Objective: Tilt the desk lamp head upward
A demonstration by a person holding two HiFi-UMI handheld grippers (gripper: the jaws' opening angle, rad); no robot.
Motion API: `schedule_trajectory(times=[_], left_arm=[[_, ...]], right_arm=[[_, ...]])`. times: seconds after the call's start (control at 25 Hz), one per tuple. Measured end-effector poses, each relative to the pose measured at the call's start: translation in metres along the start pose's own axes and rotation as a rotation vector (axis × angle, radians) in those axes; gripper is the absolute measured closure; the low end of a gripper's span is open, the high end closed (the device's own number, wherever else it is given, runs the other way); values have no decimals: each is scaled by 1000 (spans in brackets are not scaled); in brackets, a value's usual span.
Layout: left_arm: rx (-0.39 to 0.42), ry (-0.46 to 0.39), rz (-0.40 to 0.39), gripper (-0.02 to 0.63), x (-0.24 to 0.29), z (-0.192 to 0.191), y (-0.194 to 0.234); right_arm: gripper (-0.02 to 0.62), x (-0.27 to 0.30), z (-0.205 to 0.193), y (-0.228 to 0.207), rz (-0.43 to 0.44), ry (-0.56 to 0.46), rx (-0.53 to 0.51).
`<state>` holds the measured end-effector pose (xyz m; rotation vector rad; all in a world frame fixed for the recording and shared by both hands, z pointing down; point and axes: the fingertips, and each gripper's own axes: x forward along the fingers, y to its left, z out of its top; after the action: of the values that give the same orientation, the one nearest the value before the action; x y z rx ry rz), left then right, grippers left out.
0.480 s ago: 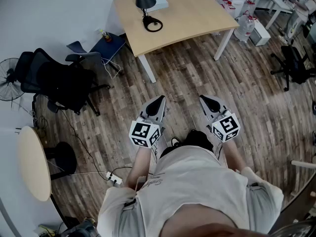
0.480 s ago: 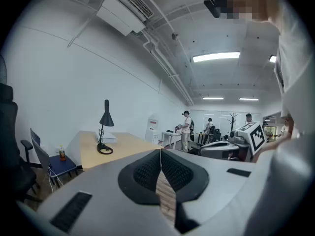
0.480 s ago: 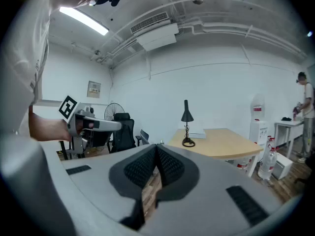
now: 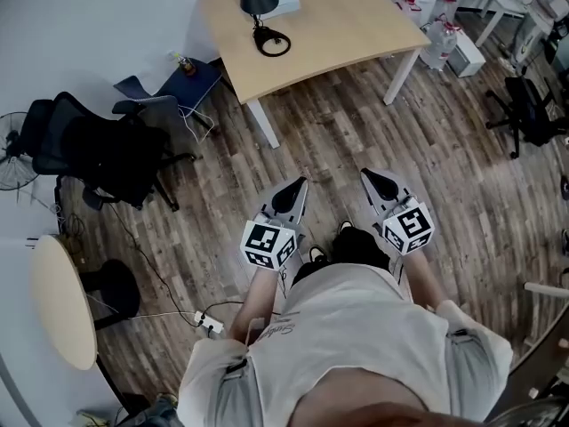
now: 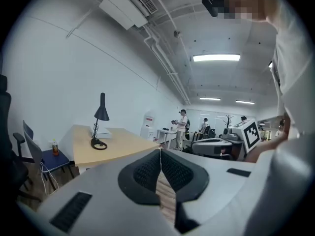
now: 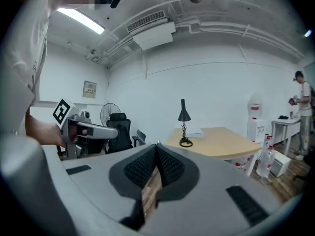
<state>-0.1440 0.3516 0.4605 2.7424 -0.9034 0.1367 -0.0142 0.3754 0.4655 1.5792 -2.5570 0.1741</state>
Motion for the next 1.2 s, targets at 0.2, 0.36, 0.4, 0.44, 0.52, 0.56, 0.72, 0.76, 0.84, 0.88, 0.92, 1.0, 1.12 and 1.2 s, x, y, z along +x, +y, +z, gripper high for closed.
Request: schedule_trajectory(times=[0.2,0.36,0.4,0.44,0.52,0.56,0.72,0.76,0.84,0.88,0.92,1.0,1.12,1.2], left_arm=[[-15,30,-7,591,27,-6,14],[-25,55,12,591,62,-5,28],[-25,57,18,591,73,-1,32],[-24,56,22,591,83,4,37],[-11,52,26,591,107,17,48],[-2,54,29,591,120,23,54],[21,53,54,591,166,45,74],[23,43,64,591,177,51,79],[25,24,85,591,198,63,88],[23,18,96,591,206,66,94],[21,16,107,591,213,68,99],[11,18,133,591,226,69,112],[-24,30,167,591,240,68,129],[-40,43,178,591,245,67,138]], right_arm=[[601,18,-11,-23,9,31,22],[601,41,-22,-52,37,55,50],[601,48,-25,-62,43,63,60],[601,56,-26,-72,50,65,65],[601,77,-19,-94,72,50,44],[601,88,-15,-105,82,39,27],[601,126,-2,-145,116,6,13],[601,134,0,-155,125,2,15],[601,149,2,-173,146,2,16],[601,156,2,-181,157,5,16],[601,162,2,-188,170,7,16],[601,175,2,-201,193,7,13],[601,194,1,-220,208,18,13],[601,204,0,-227,213,29,30]])
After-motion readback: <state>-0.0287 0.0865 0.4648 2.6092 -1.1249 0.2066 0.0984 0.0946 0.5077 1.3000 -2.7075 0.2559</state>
